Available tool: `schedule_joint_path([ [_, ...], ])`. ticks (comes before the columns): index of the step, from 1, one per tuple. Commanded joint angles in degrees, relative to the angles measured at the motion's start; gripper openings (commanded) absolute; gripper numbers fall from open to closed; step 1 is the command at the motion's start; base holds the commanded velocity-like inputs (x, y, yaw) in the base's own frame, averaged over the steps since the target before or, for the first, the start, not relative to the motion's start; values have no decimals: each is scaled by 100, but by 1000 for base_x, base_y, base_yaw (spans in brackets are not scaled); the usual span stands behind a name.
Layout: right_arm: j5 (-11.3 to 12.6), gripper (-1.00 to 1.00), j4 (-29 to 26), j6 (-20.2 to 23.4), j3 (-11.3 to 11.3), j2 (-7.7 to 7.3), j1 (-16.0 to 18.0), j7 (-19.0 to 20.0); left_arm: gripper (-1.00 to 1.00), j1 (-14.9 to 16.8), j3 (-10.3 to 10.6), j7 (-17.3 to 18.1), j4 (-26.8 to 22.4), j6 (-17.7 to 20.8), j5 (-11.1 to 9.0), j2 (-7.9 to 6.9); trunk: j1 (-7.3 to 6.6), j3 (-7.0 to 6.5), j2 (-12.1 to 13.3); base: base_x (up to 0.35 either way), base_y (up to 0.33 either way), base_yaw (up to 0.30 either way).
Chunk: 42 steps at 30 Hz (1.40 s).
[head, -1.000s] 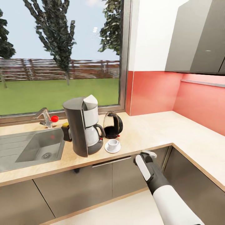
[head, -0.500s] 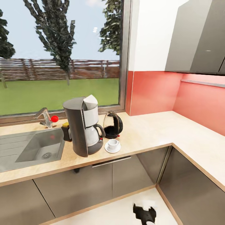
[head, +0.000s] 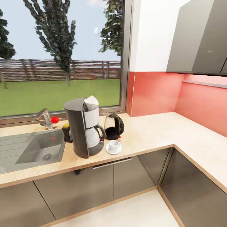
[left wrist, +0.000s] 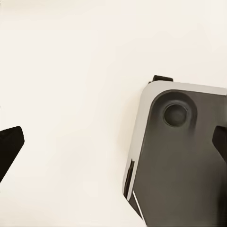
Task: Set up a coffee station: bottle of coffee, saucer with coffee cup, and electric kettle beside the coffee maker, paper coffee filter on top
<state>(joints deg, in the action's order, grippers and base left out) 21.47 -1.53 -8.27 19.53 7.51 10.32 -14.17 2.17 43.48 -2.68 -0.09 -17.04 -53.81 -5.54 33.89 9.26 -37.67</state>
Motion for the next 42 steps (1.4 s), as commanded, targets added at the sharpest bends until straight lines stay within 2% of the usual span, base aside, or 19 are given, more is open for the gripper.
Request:
schedule_joint_path([
  [1,52,100,3,-15,53,-6,-10,-16,100,3,46,-29,-1,-12,-13,0,1,9,-7,0,0,0],
  [6,15,100,-1,-2,58,-63,-58,-16,100,3,54,-23,21,-5,10,0,1,9,-7,0,0,0],
  [33,6,100,-25,-37,59,-152,-66,-37,100,3,59,-22,0,-9,21,0,1,9,-7,0,0,0],
  [37,14,100,-47,-46,47,-247,-66,-41,100,3,68,-22,0,-9,27,0,1,9,-7,0,0,0],
  [39,22,100,-63,-53,46,-365,-66,-40,100,3,67,-22,0,-9,28,0,1,9,-7,0,0,0],
  [42,32,100,-66,-52,50,-384,-66,-38,100,3,60,-22,0,-9,27,0,1,9,-7,0,0,0],
])
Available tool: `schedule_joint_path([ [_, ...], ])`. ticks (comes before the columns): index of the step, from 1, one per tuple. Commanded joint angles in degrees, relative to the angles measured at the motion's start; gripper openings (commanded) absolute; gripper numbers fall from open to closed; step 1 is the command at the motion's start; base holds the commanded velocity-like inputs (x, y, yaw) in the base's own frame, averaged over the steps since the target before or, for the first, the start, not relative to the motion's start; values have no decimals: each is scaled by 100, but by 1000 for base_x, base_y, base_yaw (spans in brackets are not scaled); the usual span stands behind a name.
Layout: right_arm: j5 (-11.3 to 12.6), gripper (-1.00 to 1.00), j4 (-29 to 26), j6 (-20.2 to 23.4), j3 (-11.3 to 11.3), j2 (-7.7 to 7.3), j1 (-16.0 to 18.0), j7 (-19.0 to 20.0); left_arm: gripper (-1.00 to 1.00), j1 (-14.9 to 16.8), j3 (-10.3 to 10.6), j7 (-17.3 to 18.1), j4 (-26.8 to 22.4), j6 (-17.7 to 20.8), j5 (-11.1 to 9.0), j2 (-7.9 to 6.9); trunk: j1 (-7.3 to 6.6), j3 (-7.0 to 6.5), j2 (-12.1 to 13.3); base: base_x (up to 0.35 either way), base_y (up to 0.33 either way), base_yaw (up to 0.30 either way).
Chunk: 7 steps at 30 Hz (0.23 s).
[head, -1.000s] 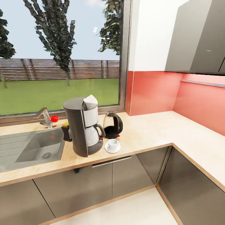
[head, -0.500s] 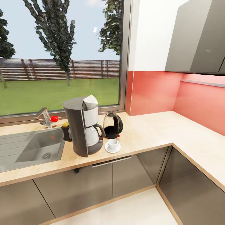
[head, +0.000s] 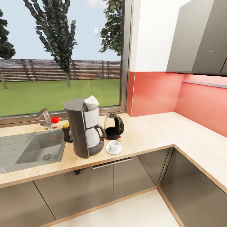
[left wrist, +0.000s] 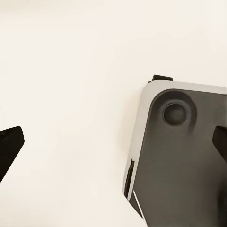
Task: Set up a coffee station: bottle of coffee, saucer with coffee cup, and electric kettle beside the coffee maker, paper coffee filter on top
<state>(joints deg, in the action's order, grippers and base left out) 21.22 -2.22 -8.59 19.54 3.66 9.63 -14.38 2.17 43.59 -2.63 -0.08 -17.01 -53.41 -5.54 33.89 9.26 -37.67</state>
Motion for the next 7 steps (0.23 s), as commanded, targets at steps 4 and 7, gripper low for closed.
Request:
schedule_joint_path([
  [4,58,100,-2,-20,34,-2,4,-13,100,3,60,-27,-1,-17,-4,0,1,9,-7,0,0,0],
  [7,58,100,1,-20,38,-5,4,-13,100,3,54,-27,-1,-14,-3,0,1,9,-7,0,0,0],
])
